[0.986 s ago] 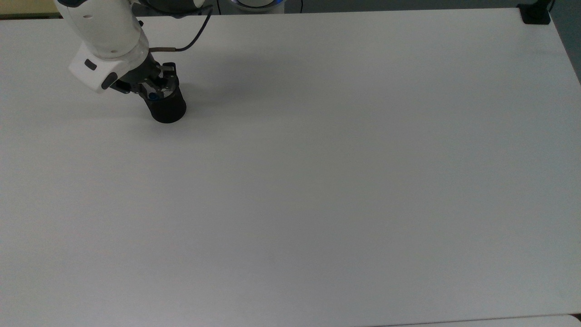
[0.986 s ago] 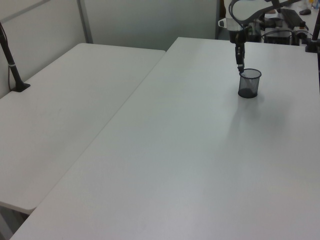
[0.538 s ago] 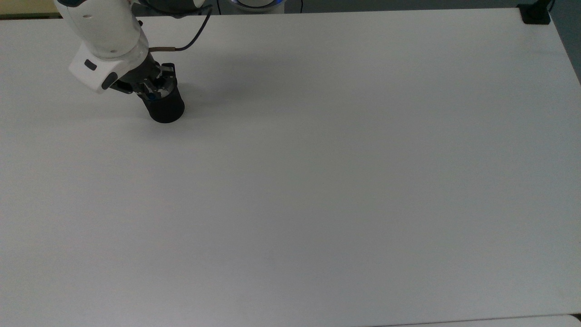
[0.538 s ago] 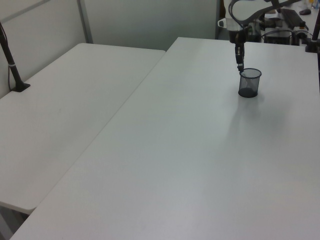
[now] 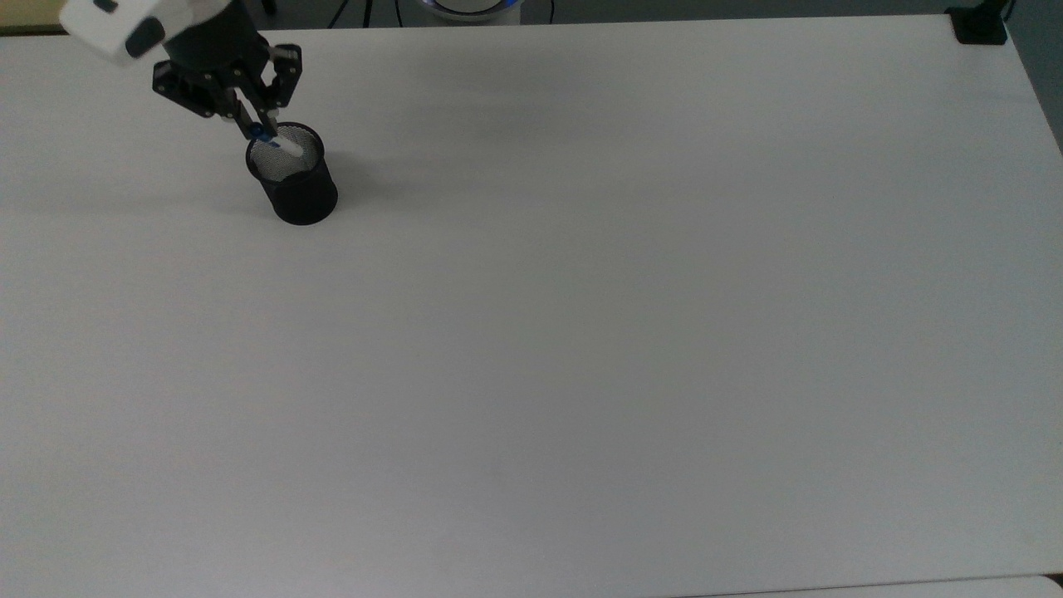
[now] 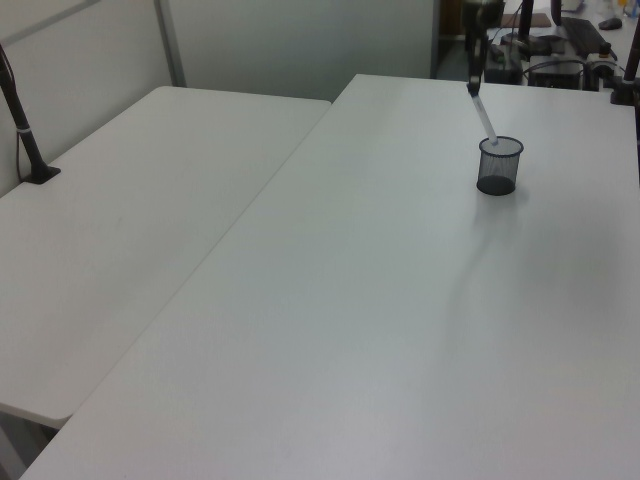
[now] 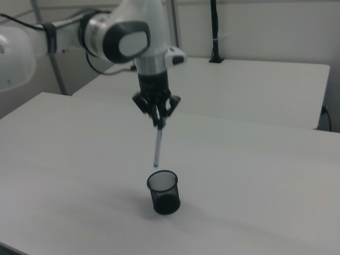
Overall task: Remove the marker
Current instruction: 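Lift the marker straight up out of the mesh cup, then carry the marker beside the cup and lower it onto the table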
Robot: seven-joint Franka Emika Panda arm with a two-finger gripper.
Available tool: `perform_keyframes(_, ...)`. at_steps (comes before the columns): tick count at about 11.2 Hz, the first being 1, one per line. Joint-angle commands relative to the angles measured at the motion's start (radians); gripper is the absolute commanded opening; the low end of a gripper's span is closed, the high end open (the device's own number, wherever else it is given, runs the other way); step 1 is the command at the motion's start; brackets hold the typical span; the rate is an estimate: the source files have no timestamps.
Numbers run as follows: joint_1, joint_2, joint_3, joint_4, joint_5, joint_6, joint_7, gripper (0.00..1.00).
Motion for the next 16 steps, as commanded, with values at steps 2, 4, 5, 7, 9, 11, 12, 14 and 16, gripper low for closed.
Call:
perform_keyframes(2, 0.037, -0.030, 0.008, 0.053, 0.098, -0.058, 0.003, 0.00)
perform_keyframes(4, 0.147, 0.043, 0.009, 0.054, 0.085, -0.141, 0.067, 0.01)
perform_keyframes(5, 0.195, 0.083, 0.010, 0.051, 0.085, -0.164, 0.111, 0.01)
perform_keyframes(7, 0.273, 0.173, 0.010, 0.047, 0.090, -0.201, 0.196, 0.01)
perform_keyframes(9, 0.328, 0.255, 0.010, 0.044, 0.085, -0.202, 0.254, 0.01)
perform_keyframes(11, 0.355, 0.284, 0.011, 0.021, 0.084, -0.195, 0.276, 0.03)
perform_keyframes(12, 0.368, 0.304, 0.011, 0.018, 0.081, -0.187, 0.288, 0.07)
perform_keyframes(14, 0.376, 0.338, 0.011, 0.010, 0.079, -0.115, 0.311, 0.26)
perform_keyframes(16, 0.376, 0.344, 0.011, 0.005, 0.078, -0.078, 0.319, 0.57)
